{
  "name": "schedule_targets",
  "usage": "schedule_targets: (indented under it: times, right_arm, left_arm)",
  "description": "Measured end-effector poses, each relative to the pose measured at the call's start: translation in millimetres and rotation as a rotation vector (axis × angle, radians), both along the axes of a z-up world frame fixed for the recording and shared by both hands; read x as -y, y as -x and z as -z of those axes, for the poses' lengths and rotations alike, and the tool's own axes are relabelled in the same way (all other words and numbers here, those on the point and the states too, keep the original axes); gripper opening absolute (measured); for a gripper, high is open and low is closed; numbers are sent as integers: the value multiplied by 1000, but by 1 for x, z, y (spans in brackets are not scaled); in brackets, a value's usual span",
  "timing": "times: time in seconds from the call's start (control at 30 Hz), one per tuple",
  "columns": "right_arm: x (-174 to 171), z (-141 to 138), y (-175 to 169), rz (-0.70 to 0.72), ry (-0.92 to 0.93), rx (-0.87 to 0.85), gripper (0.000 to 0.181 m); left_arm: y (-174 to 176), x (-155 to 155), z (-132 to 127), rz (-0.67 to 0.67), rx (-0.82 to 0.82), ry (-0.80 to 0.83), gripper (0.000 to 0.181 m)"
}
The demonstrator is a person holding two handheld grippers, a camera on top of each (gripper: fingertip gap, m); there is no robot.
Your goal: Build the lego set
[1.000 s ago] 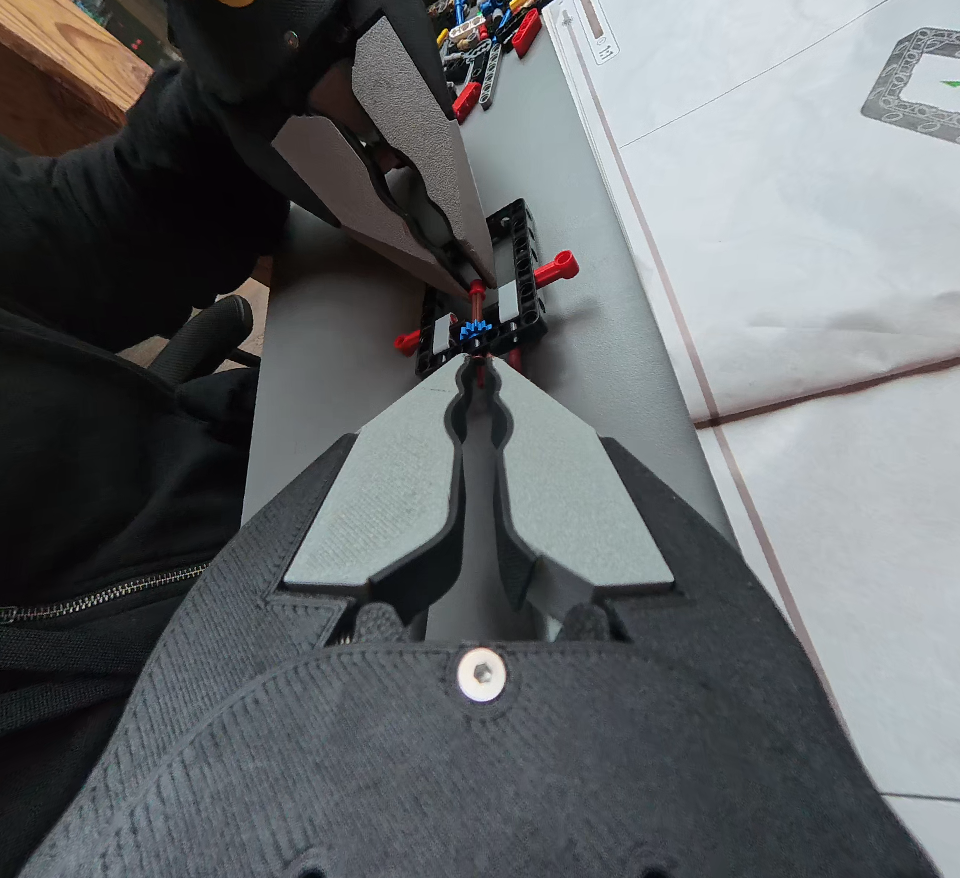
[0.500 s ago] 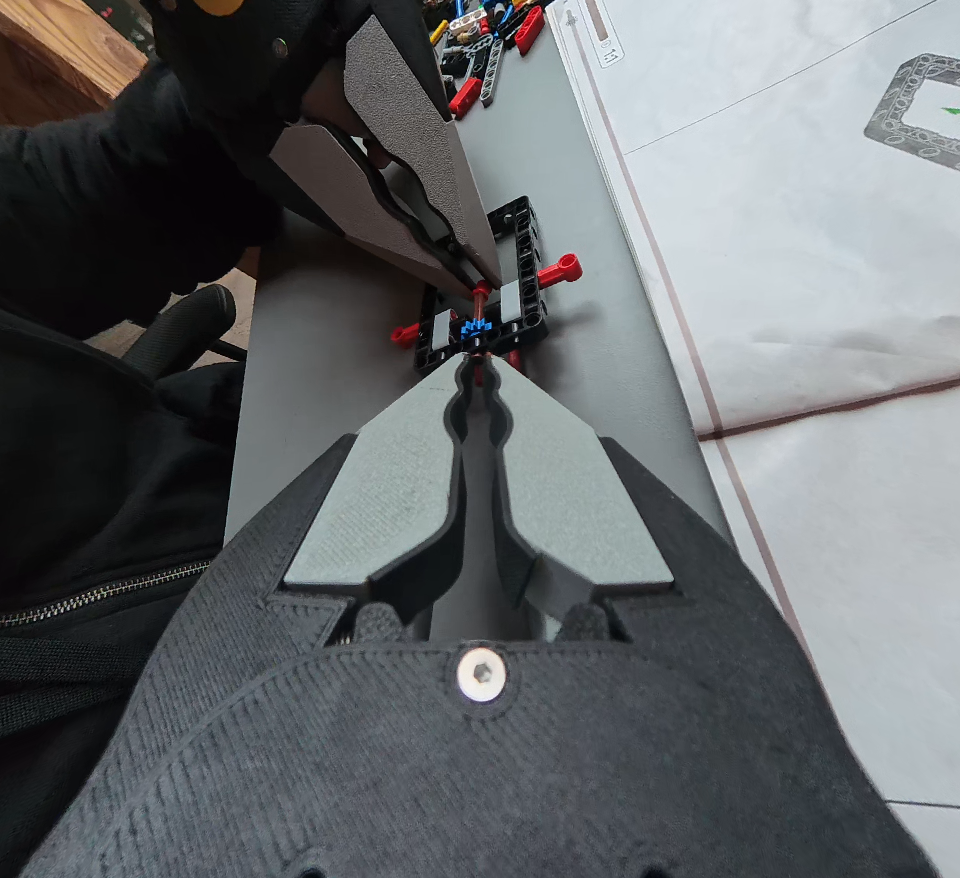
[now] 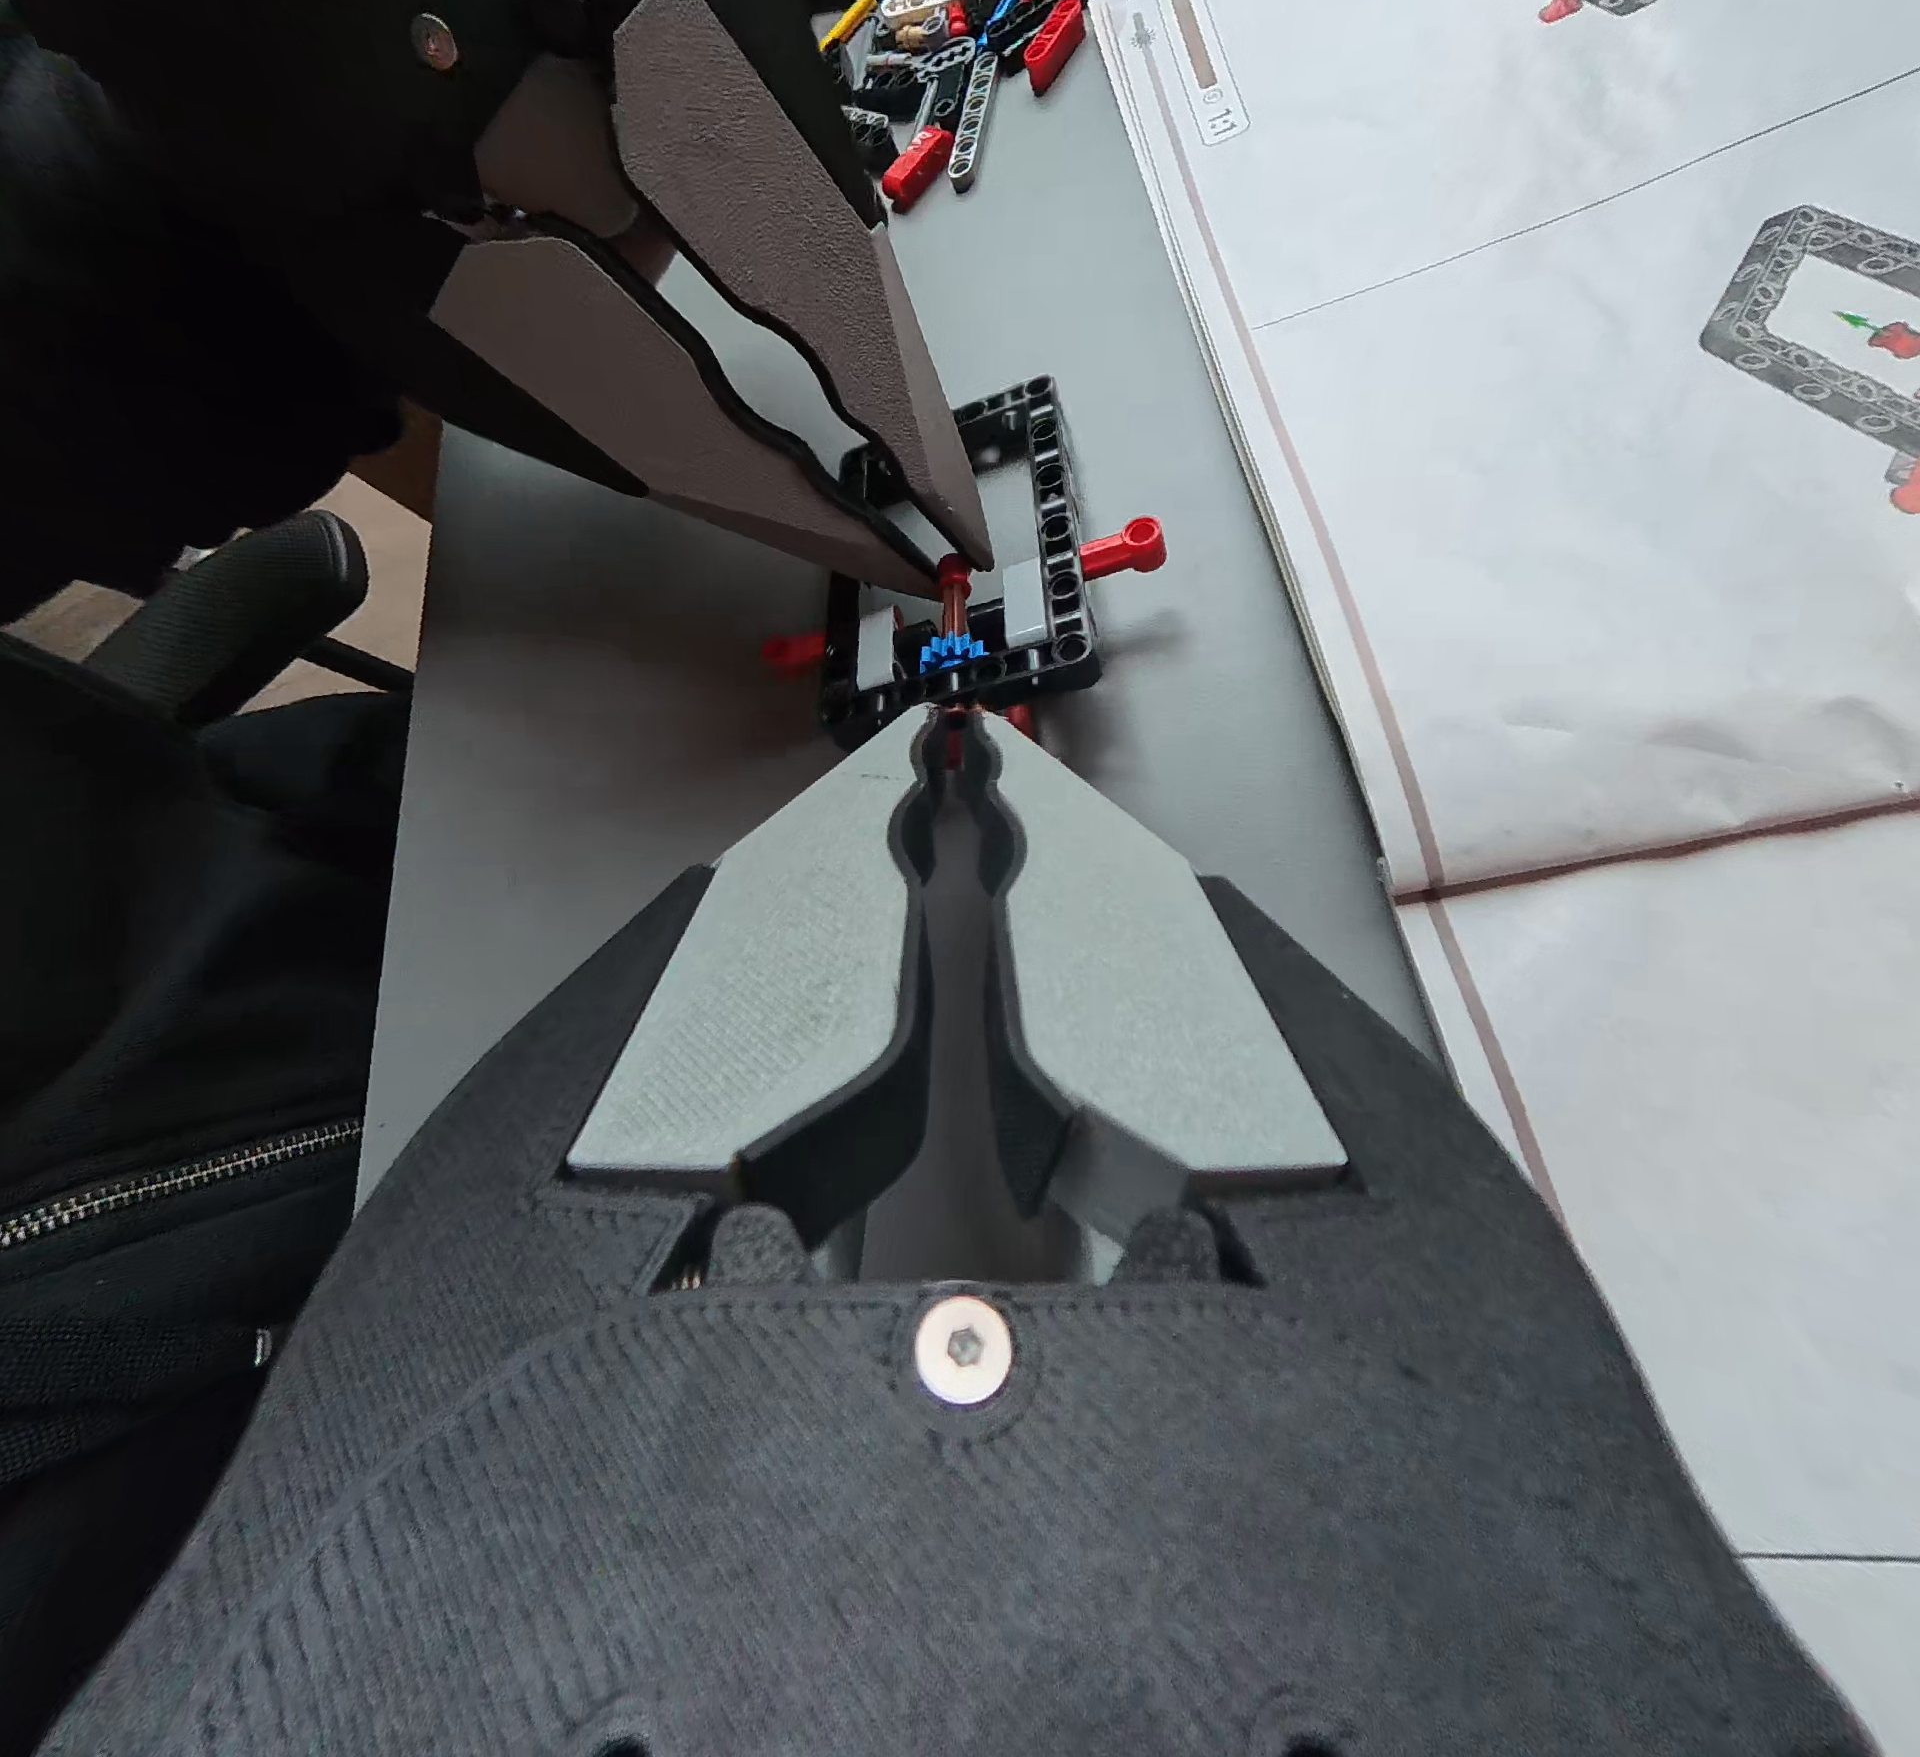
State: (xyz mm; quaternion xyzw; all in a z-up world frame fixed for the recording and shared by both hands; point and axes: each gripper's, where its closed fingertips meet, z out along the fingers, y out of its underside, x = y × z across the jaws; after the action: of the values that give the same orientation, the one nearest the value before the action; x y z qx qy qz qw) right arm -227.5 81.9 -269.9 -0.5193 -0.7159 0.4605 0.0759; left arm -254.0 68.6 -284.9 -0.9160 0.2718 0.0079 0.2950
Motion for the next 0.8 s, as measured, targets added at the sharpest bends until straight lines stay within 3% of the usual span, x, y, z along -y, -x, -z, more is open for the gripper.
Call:
schedule_targets:
  times: [0.8]
  right_arm:
    - [0,0,3,-42,-20,-18,1]
  left_arm:
    - [-1,-3,-1,91,-126,-18,3]
